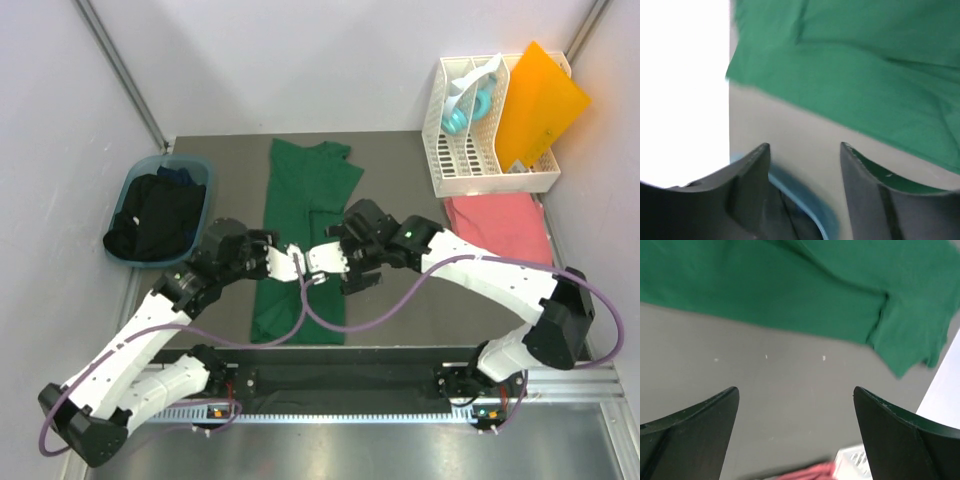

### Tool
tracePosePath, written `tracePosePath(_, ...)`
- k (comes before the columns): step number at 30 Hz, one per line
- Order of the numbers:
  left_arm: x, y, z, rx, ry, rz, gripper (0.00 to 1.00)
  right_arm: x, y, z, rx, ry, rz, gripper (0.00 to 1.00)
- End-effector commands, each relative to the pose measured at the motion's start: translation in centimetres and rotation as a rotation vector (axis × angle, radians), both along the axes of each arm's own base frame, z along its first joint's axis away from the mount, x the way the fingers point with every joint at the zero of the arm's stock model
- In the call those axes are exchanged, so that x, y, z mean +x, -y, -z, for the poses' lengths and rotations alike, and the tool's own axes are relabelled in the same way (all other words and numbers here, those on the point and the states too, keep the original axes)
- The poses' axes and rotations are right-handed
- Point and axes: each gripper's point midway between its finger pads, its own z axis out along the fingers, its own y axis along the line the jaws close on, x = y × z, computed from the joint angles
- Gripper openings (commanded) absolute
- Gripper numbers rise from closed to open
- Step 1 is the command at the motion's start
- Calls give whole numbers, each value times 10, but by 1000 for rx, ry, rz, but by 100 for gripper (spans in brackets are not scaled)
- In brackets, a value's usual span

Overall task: Fold and stack the t-shirts
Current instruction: Rotate the tshirt 90 degrees

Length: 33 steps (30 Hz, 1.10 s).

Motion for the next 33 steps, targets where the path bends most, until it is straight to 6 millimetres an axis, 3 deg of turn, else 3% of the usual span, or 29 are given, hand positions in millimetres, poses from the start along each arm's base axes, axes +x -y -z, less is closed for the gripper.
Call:
tracePosePath(1,10,-37,-42,-221,64,-380,71,-5,-38,-13,29,65,-144,97)
tracePosePath(6,27,-69,-75,-346,276,-586,99,4,-55,-28,111,107,-113,96)
tracePosePath(10,26,-80,-67,-397,263,-664,99,5,-60,-51,220,153,-81,98)
tracePosePath(16,38,-114,-73,-459,302,-871,99,-25,-74,-38,198,154,-172,100)
tracePosePath(19,50,-138,-60,-395,306,-1018,98,-28,-80,-41,248,195,-172,99)
tracePosePath(21,57,-139,-46,-380,251,-1046,98,-25,-80,-47,289,230,-158,100)
tracePosePath(24,66,-147,-43,-435,224,-1104,97,-38,-73,-37,274,252,-214,100)
tracePosePath(25,70,-153,-42,-443,223,-1136,97,-44,-71,-25,249,249,-235,100)
tracePosePath(26,75,-155,-50,-466,233,-1151,97,-48,-73,-20,233,262,-269,100)
tracePosePath(28,83,-168,-52,-487,232,-1202,96,-56,-84,-8,214,263,-317,100)
tracePosePath(29,86,-172,-65,-516,249,-1210,96,-57,-88,-6,208,263,-337,100)
tracePosePath(33,98,-195,-85,-549,288,-1259,96,-64,-118,13,190,192,-403,100)
